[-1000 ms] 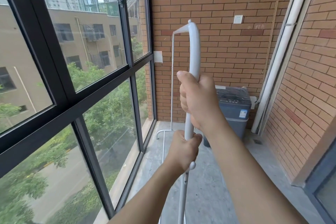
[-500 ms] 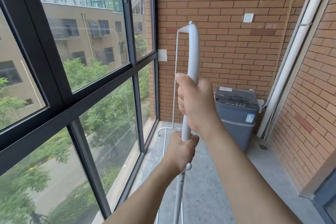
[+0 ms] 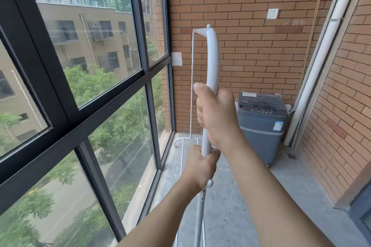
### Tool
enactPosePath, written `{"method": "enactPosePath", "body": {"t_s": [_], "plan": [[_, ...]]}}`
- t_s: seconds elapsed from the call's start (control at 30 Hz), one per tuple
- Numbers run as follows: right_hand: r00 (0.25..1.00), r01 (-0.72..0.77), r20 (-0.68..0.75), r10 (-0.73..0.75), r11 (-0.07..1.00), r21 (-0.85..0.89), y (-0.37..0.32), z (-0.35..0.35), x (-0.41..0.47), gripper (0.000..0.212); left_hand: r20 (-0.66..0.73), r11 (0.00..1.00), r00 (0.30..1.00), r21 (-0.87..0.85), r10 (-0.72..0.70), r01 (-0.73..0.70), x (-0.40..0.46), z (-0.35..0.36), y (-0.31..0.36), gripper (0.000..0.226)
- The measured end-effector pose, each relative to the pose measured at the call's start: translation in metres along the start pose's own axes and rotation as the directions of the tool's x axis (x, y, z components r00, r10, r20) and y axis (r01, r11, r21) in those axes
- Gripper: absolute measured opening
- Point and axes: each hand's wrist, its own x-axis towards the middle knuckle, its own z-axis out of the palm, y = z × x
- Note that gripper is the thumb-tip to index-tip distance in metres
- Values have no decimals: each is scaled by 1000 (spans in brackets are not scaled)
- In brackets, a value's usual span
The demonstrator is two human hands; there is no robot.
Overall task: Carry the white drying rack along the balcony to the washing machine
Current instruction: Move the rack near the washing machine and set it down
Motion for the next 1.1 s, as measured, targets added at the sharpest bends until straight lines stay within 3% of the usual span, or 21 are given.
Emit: {"method": "enactPosePath", "body": {"t_s": [0.3,0.67,1.1], "plan": [[1000,-13,-8,13,1000,-7,18,42,14,47,21,1000,1000,16,0,0,18,-44,-6,26],[997,-12,-79,9,999,-40,42,77,37,42,50,1000,999,12,10,-11,52,-82,-20,27],[998,-39,-59,37,999,-30,68,85,60,44,27,1000,999,9,-19,18,78,-91,-25,34]]}}
